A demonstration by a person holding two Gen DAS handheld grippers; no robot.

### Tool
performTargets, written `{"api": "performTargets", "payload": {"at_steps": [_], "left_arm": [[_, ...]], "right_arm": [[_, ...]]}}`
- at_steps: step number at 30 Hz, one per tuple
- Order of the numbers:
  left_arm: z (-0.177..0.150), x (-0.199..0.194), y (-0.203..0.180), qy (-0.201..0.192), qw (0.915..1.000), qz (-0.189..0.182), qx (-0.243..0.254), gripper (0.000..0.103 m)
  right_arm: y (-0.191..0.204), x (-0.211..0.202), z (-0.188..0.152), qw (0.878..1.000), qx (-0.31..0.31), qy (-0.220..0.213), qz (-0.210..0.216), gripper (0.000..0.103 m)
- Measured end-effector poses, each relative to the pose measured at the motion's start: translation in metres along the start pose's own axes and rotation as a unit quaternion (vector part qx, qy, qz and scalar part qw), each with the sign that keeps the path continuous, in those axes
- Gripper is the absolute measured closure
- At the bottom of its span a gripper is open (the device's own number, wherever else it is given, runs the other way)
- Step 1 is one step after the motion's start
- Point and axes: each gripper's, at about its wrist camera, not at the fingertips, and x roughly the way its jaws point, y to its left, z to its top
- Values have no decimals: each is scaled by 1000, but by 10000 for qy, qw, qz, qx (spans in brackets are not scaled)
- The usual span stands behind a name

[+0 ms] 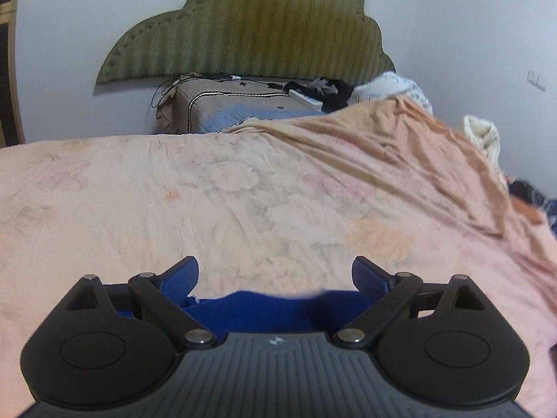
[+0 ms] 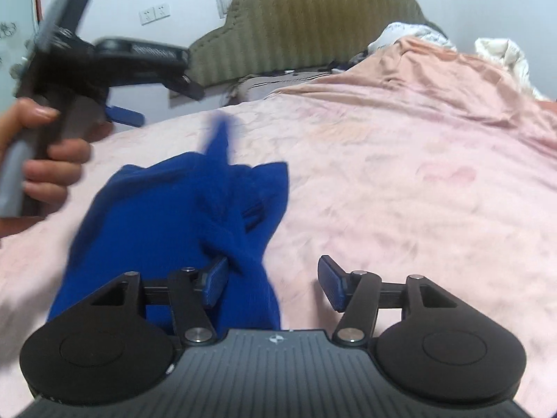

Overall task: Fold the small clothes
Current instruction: 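Fold the held side across the sweater and open both grippers, then grasp the folded sweater edge again with both grippers and lift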

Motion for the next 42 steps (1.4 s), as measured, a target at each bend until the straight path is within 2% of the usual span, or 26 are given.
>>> {"api": "performTargets", "payload": {"at_steps": [2, 4, 6, 8, 10, 12, 13, 16, 19, 21, 22, 25, 26, 27, 28, 29, 30, 32, 37, 40, 42], "left_arm": [[2, -7, -2, -25, 9993, 367, 103, 7], [-5, -17, 0, -4, 9951, 944, 292, 7], [-22, -27, 4, -17, 9916, 1162, 567, 7], [-44, -37, 12, 95, 9888, 1302, 729, 7], [-66, -45, 23, 225, 9887, 1272, 760, 7], [-82, -51, 34, 335, 9891, 1242, 712, 7], [-88, -54, 42, 333, 9900, 1189, 683, 7], [-92, -51, 66, 407, 9943, 933, 313, 7], [-90, -34, 87, 660, 9964, 156, -499, 7], [-92, -22, 96, 779, 9922, -353, -904, 7], [-95, -16, 97, 821, 9898, -486, -1062, 7], [-101, 0, 102, 787, 9798, -897, -1603, 8], [-101, 3, 101, 710, 9790, -935, -1664, 9], [-100, 5, 99, 680, 9784, -962, -1700, 12], [-98, 6, 96, 684, 9790, -898, -1698, 25], [-96, 8, 92, 713, 9812, -759, -1623, 43], [-94, 8, 89, 762, 9838, -574, -1515, 49], [-95, 3, 90, 732, 9851, -498, -1473, 66], [-92, -33, 87, 428, 9890, -488, -1329, 73], [-91, -72, 76, 39, 9930, -464, -1088, 74], [-90, -101, 72, -180, 9940, -484, -969, 74]], "right_arm": [[4, 1, 10, 9998, 0, -186, 21, 40], [8, -1, 26, 9985, -270, -426, 195, 40], [12, 13, 43, 9965, -576, -514, 325, 32], [6, 43, 59, 9977, -448, -174, 470, 31], [-3, 72, 63, 9982, -191, 293, 490, 33], [-11, 85, 58, 9988, -172, 461, 48, 32], [-16, 79, 55, 9991, -70, 413, 108, 32], [-28, 70, 55, 9944, 311, 487, 889, 24], [-40, 94, 61, 9803, 523, 986, 1629, 24], [-46, 102, 59, 9726, 770, 977, 1962, 23], [-52, 110, 62, 9668, 911, 993, 2170, 23], [-63, 145, 75, 9355, 1482, 1202, 2973, 24], [-61, 156, 78, 9265, 1601, 1242, 3172, 23], [-55, 160, 80, 9246, 1601, 1219, 3234, 30], [-47, 164, 82, 9266, 1531, 1277, 3189, 37], [-40, 168, 83, 9318, 1443, 1330, 3055, 57], [-34, 169, 84, 9353, 1391, 1385, 2945, 63], [-28, 160, 85, 9397, 1386, 1269, 2857, 70], [-17, 112, 89, 9434, 1400, 890, 2873, 73], [-2, 73, 97, 9474, 1113, 614, 2937, 74], [5, 44, 103, 9457, 1013, 449, 3057, 75]]}}
